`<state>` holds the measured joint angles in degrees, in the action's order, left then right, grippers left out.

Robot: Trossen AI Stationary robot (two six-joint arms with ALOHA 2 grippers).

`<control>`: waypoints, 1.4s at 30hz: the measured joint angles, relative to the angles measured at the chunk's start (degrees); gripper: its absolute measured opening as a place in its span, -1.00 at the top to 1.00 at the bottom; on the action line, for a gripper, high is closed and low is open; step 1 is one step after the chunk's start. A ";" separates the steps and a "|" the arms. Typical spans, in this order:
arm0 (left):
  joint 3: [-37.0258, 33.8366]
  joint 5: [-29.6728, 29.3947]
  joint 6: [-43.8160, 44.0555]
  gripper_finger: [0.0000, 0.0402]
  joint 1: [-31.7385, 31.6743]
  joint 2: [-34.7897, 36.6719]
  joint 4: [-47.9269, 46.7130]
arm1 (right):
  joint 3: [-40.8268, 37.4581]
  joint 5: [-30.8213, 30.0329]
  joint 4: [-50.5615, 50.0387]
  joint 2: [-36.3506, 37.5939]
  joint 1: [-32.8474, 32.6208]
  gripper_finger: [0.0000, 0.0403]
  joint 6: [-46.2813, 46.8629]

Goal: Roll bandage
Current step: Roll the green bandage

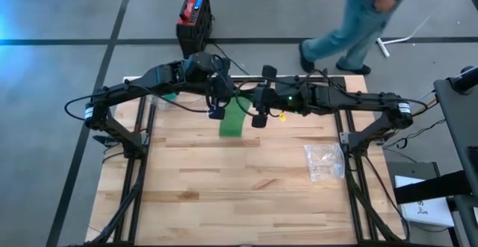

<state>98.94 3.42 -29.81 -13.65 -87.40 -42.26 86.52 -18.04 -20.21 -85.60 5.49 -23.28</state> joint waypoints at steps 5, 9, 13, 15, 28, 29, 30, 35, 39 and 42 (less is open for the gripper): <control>0.10 -0.08 0.60 0.84 -0.02 0.51 0.09 | 0.10 -0.98 -1.45 0.15 -0.03 0.99 -1.18; 0.29 -0.45 0.88 0.82 -0.02 0.59 0.17 | -0.06 -2.97 -3.94 1.01 -0.03 1.00 -1.92; 0.43 -0.55 0.99 0.85 -0.02 0.95 0.21 | -0.22 -3.69 -5.93 2.16 0.03 1.00 -2.11; 0.53 -0.50 0.99 0.85 -0.02 1.04 0.42 | -0.28 -3.83 -6.33 2.79 0.08 1.00 -2.11; 1.05 1.58 1.85 0.84 0.15 1.84 0.66 | -5.30 4.03 2.38 12.57 0.24 0.90 -2.17; 1.03 1.62 1.85 0.84 0.15 1.80 0.70 | -6.38 4.23 4.70 12.87 0.21 0.87 -1.76; 1.01 1.60 1.84 0.83 0.15 1.80 0.74 | -7.49 4.55 7.13 12.99 0.16 0.83 -1.28; 0.94 1.15 1.66 0.83 0.13 1.71 1.35 | -11.28 7.23 13.23 11.80 0.20 0.66 0.87; 0.88 2.07 0.86 0.86 0.11 1.67 1.05 | -11.32 7.38 13.28 9.48 0.25 0.54 0.89; 0.79 2.03 0.80 0.85 0.11 1.67 0.73 | -10.97 7.25 13.02 8.58 0.25 0.50 0.83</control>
<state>99.72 5.45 -29.01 -13.54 -85.73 -41.53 75.55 -10.79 -7.20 -77.03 5.74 -22.45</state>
